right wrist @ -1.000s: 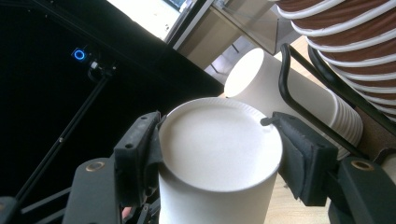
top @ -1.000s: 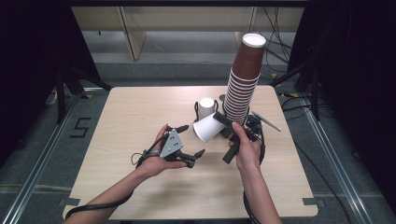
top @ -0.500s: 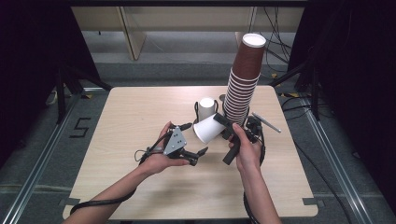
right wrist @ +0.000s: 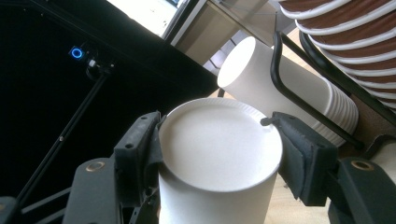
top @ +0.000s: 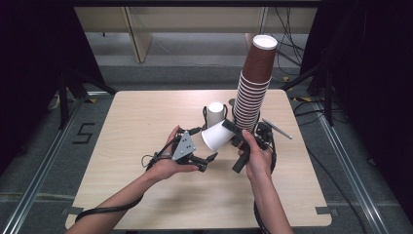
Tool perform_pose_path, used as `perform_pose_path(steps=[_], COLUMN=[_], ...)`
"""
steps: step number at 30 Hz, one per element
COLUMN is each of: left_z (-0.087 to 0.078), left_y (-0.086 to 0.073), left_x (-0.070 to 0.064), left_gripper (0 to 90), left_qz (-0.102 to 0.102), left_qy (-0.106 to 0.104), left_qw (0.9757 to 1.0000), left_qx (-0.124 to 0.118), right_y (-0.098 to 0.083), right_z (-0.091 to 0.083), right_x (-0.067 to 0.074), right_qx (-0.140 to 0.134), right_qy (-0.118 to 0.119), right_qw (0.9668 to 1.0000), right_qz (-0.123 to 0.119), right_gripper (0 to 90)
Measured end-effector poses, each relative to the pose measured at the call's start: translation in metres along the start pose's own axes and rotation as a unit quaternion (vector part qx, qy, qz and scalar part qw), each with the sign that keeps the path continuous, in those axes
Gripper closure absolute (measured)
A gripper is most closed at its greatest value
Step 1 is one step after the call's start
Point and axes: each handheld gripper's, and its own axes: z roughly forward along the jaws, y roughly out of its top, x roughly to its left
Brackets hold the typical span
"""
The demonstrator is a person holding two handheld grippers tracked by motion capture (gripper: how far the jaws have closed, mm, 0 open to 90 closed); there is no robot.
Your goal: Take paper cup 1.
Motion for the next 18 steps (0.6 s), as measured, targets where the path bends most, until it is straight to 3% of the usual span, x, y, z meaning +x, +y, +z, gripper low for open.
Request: perform_pose_path(steps=[9, 11, 18], left_z=[0.0014, 0.0023, 0.0059], left_y=[0.0028, 0.0031, 0.0039], left_x=[0.0003, 0.0006, 0.0002], left_gripper=[0.0, 0.0, 0.0], left_qz=[0.0, 0.0, -0.002], left_qy=[0.0, -0.001, -0.006], left_qw=[1.0, 1.0, 1.0], left_qx=[-0.002, -0.003, -0.006], right_y=[-0.0016, -0.0021, -0.0019], right_z=[0.0013, 0.0026, 0.0028], right_x=[-0.0004, -0.0018, -0.0013], right_qx=[0.005, 0.004, 0.005], right_qy=[-0.018, -0.001, 0.001], right_qw=[0.9998, 1.0, 1.0], right_qz=[-0.008, -0.004, -0.002], right_gripper=[36.5, 36.5, 36.5])
